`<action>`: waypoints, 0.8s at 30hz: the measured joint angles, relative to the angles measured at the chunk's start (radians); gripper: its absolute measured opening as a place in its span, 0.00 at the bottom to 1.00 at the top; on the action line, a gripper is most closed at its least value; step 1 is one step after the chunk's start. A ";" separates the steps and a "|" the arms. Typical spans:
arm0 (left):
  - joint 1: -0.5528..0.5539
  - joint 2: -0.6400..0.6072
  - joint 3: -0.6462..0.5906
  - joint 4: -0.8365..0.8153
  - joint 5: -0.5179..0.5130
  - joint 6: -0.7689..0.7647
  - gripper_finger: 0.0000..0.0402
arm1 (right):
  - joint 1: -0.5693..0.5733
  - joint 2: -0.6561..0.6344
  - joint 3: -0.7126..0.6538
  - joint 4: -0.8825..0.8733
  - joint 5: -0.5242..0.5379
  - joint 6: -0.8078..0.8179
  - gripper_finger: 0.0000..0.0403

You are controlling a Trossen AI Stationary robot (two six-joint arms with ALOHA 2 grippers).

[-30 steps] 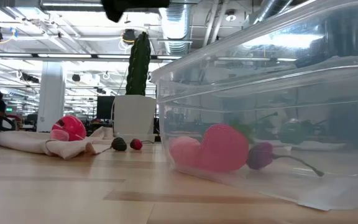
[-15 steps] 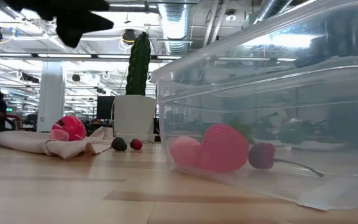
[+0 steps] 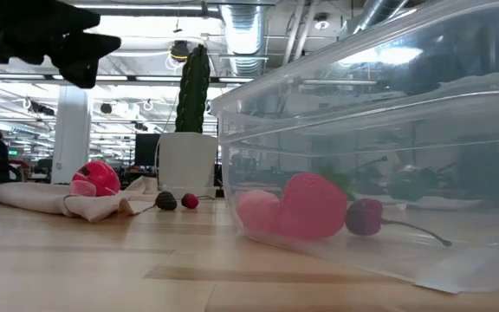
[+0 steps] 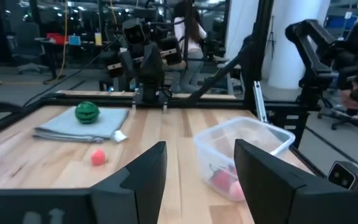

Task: Pick and placing Produce into tupperware
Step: Put the top peach into the transparent bin

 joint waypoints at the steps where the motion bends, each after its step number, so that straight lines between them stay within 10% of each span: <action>1: 0.002 -0.016 -0.013 0.011 0.012 0.006 0.44 | -0.015 0.014 0.026 -0.024 0.000 0.008 0.33; 12: 0.106 -0.157 -0.068 0.004 0.141 0.034 0.44 | -0.255 0.304 0.334 -0.358 -0.016 -0.002 0.33; 24: 0.389 -0.186 -0.070 -0.052 0.337 -0.024 0.44 | -0.431 0.650 0.508 -0.332 -0.338 -0.190 0.33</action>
